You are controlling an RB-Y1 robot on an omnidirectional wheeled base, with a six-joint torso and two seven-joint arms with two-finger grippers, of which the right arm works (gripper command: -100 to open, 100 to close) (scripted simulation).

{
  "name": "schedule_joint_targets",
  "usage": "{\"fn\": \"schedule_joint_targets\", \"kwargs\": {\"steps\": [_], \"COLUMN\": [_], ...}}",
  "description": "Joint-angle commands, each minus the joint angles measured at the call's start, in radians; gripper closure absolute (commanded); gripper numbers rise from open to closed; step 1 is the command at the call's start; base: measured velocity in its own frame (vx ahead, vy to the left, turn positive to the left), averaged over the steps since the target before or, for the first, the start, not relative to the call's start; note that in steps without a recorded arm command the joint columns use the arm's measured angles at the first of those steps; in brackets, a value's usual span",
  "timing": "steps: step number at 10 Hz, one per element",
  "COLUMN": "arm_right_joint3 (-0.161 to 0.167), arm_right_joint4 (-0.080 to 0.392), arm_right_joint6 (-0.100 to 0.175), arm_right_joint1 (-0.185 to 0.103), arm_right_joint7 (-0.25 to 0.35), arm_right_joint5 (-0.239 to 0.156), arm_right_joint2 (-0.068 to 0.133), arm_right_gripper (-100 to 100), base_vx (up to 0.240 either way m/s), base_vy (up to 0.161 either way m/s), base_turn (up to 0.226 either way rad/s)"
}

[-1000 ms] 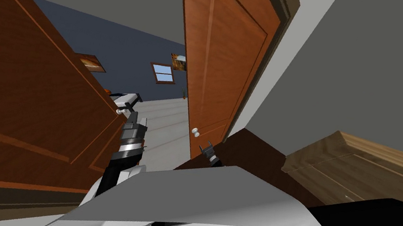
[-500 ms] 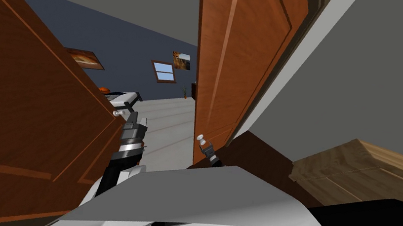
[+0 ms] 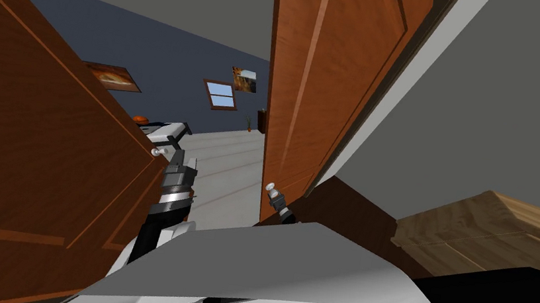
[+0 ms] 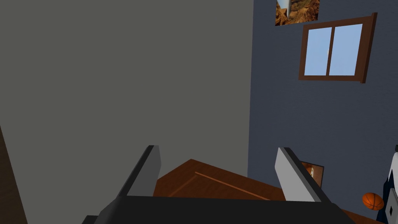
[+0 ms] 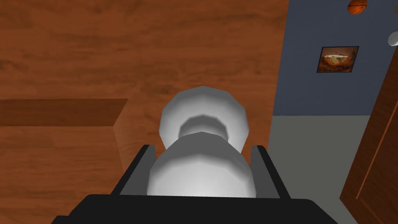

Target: Push the door open

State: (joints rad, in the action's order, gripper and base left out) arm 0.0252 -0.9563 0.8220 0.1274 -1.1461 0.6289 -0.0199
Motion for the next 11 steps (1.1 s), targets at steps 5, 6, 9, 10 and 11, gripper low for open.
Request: {"fn": "schedule_joint_targets", "kwargs": {"steps": [5, 6, 9, 10, 11], "arm_right_joint3": [0.006, 0.008, 0.017, 0.017, 0.021], "arm_right_joint4": [0.004, 0.005, 0.011, 0.011, 0.013], "arm_right_joint6": [-0.001, -0.001, -0.002, -0.002, -0.002], "arm_right_joint1": [-0.004, -0.005, -0.011, -0.011, -0.013], "arm_right_joint7": [0.056, 0.073, 0.160, 0.165, 0.196], "arm_right_joint5": [-0.012, -0.015, -0.036, -0.036, -0.043], "arm_right_joint2": [0.006, 0.007, 0.016, 0.016, 0.019], "arm_right_gripper": [100, 100, 100, 100, 100], "base_vx": [0.011, 0.021, 0.028, 0.024, 0.020], "base_vy": [0.008, 0.016, 0.021, 0.016, 0.014], "base_turn": [-0.006, -0.022, -0.034, -0.003, -0.005]}}
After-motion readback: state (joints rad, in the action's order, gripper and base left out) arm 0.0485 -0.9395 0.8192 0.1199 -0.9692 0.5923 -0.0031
